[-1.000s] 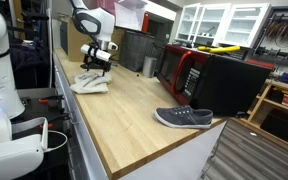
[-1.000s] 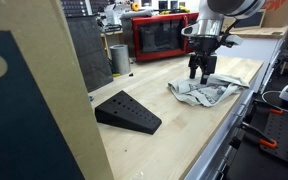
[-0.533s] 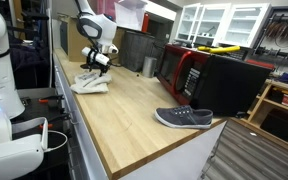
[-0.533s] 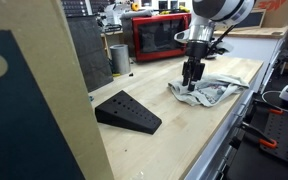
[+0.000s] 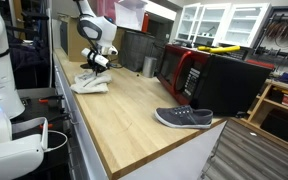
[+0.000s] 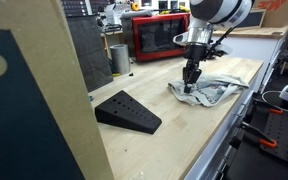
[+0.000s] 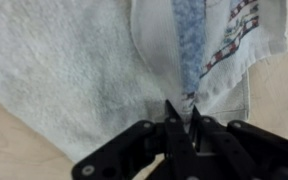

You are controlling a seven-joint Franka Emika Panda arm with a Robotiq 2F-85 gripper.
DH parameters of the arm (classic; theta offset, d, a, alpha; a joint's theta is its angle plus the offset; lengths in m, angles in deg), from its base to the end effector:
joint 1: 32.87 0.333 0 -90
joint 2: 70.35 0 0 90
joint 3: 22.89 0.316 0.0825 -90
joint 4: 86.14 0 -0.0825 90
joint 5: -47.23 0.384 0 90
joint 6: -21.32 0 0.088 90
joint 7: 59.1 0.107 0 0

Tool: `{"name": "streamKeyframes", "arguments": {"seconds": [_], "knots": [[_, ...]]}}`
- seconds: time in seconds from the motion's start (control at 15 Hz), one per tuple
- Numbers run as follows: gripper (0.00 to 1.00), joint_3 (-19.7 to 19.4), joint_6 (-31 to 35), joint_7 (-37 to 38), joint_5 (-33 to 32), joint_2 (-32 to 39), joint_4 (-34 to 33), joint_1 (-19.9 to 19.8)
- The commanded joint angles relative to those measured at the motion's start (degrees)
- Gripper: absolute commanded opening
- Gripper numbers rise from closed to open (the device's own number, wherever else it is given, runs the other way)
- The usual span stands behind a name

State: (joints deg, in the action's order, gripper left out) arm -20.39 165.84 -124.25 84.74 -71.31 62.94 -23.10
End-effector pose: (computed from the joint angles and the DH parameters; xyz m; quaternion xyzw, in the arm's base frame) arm 0.4209 0.0855 0.2545 -0.9059 -0.3831 -0.0527 0.1725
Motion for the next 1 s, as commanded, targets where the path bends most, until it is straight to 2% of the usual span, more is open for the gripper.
{"name": "streamKeyframes", "arguments": {"seconds": [0.0, 0.53, 0.87, 0.93], "knots": [[0.0, 2.8, 1.6, -0.5, 0.8, -3.6, 2.0, 0.1], [0.01, 8.5, 8.2, 5.1, -4.4, -10.7, 7.5, 5.2], [0.01, 8.0, 5.4, 3.7, -11.5, -15.3, 12.1, 9.4], [0.11, 7.8, 4.8, 3.4, -13.8, -16.2, 13.3, 9.8]]}}
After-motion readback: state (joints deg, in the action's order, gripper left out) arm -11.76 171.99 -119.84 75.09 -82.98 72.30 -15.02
